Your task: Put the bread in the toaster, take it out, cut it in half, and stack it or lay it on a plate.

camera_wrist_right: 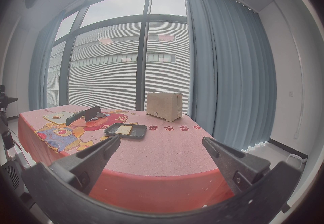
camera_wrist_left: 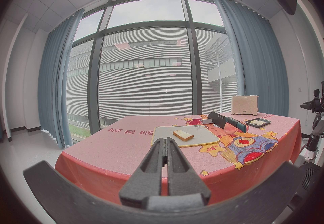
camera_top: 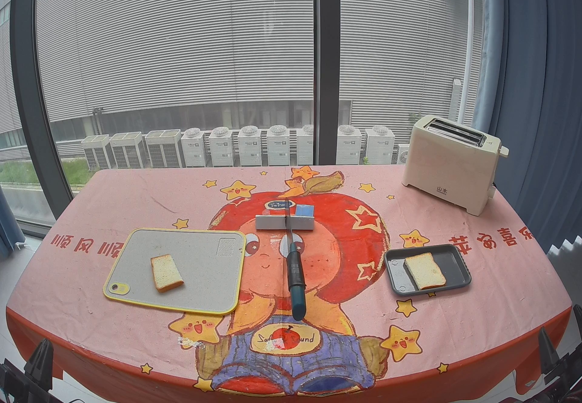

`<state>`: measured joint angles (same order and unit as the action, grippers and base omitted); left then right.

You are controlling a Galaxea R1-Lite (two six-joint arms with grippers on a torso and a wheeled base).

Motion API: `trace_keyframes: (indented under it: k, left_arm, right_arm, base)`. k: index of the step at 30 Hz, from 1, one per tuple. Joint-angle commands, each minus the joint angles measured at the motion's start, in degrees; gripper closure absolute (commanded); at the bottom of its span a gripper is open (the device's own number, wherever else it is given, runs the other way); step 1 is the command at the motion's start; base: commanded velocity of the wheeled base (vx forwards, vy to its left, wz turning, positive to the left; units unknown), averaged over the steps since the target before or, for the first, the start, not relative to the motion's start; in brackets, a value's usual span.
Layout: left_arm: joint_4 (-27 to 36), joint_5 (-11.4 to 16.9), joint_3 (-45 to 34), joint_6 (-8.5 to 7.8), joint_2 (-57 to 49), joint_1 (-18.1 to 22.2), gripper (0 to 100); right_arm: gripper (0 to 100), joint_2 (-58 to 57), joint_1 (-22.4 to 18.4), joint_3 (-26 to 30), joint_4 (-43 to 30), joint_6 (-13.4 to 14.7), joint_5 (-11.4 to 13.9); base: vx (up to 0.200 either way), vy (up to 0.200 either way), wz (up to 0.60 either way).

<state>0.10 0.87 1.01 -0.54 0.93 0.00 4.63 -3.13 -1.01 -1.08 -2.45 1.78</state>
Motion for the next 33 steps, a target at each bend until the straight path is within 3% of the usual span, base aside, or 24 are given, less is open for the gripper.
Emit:
trace_keyframes:
  k: [1, 33]
  left_arm:
    - [0.0, 0.0, -1.0, 0.01, -0.5, 0.0, 100]
    - [-0.1, 0.0, -1.0, 0.10, -0.5, -0.1, 100]
  right_arm:
    - [0, -3.8, 3.8, 0.8, 0.1, 0.0, 0.2]
    - [0, -4.5, 3.1, 0.9, 0.1, 0.4, -0.6]
  base:
    - [0.000, 0.000, 0.00]
    - [0.000, 0.000, 0.00]
